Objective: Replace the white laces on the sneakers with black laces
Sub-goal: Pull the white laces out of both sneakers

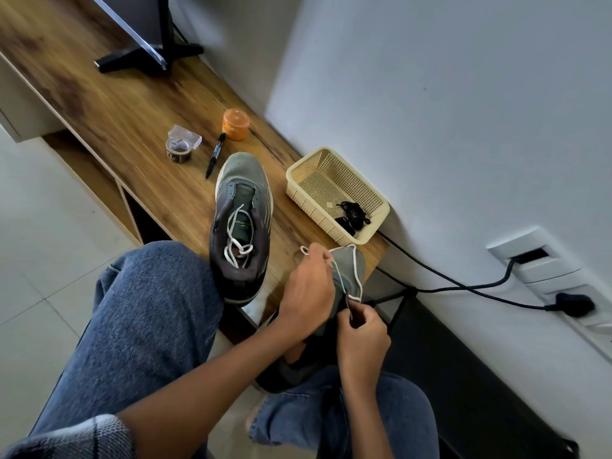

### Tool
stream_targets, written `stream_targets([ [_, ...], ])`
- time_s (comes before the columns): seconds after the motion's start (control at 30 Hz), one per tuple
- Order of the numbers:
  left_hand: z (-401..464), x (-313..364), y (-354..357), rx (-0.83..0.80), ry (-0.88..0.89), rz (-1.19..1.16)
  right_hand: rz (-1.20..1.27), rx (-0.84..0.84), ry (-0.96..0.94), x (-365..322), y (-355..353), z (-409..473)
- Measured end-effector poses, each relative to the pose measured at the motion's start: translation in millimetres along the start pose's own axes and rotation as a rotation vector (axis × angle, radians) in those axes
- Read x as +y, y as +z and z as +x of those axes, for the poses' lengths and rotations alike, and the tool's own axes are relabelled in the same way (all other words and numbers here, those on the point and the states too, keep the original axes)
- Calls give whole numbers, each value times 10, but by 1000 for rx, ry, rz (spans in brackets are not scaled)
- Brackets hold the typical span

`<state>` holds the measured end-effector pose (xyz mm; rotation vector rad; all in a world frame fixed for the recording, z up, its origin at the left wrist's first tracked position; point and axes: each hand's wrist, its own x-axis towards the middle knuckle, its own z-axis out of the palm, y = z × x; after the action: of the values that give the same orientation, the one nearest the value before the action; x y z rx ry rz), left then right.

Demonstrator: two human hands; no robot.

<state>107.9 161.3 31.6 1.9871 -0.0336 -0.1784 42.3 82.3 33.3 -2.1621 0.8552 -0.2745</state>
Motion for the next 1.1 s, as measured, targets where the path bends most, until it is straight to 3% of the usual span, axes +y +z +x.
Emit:
stream_targets([
  [0.1,5,14,-19,74,-30,-75,-10,-3,2,16,4,-8],
  [0.23,14,-86,74,24,251,333,-36,-24,-8,11,-2,1],
  [0.33,21,-115,82,-119,365,656,-39,-27,-18,-3,-5,-2],
  [0.53,16,-84,69,-164,364,802,-52,-31,-43,24,1,-13],
  [0.67,19,-70,74,-130,337,627,-71,-19,-55,35,13,-12],
  [0.8,-19,-6,44,35,114,-18,-61,5,-50,40,26,-19],
  [0.93,63,14,-14,354,-62,-525,-58,20,-21,68,35,-17],
  [1.03,79,14,-9,245,-58,-479,-69,9,-29,75,31,-15],
  [1.1,68,-17,31,31,14,-193,-68,3,-40,77,29,-10],
])
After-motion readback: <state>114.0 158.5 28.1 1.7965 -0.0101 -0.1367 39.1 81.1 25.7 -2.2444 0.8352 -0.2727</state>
